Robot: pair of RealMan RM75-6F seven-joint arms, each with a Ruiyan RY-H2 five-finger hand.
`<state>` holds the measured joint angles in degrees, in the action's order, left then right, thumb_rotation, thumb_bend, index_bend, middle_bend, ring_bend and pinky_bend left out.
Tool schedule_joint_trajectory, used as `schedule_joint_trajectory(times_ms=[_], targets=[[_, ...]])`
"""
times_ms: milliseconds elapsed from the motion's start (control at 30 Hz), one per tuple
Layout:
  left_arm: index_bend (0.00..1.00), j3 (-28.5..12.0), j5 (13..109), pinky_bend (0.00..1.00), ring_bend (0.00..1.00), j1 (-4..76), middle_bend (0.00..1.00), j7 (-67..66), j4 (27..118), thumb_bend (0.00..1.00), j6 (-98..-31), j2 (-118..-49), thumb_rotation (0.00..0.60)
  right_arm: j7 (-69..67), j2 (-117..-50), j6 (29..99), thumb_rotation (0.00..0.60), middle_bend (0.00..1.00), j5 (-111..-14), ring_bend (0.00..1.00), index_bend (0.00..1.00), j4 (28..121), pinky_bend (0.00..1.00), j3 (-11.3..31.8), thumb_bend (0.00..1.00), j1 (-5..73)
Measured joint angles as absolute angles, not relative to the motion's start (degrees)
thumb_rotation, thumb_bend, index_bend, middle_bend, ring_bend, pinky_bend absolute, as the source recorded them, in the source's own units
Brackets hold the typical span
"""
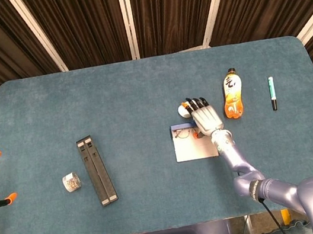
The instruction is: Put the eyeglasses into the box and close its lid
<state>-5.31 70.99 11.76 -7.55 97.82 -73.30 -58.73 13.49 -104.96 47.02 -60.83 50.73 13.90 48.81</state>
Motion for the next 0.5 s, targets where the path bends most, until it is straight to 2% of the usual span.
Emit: schedule_joint_trajectory(times_ms=[233, 500], targets=[[0.0, -5.4, 70.1, 0.0, 0.0, 12.3, 0.0, -8.1, 97.4, 0.0, -72.3, -59.1, 0.6, 11.5, -105.8, 46.6, 0.6, 0.0, -61.3, 0.0, 0.09, 49.7, 0.0, 14.8, 0.12, 48.9], [0.0, -5.3, 70.5, 0.0, 0.0, 12.2, 0.0, -8.1, 97.7, 0.0, -72.7, -59.0, 0.6, 10.9, -102.5, 50.6, 0.6, 0.0, -64.0, 0.0, 0.1, 57.2, 0.0, 14.1, 0.12, 46.7]])
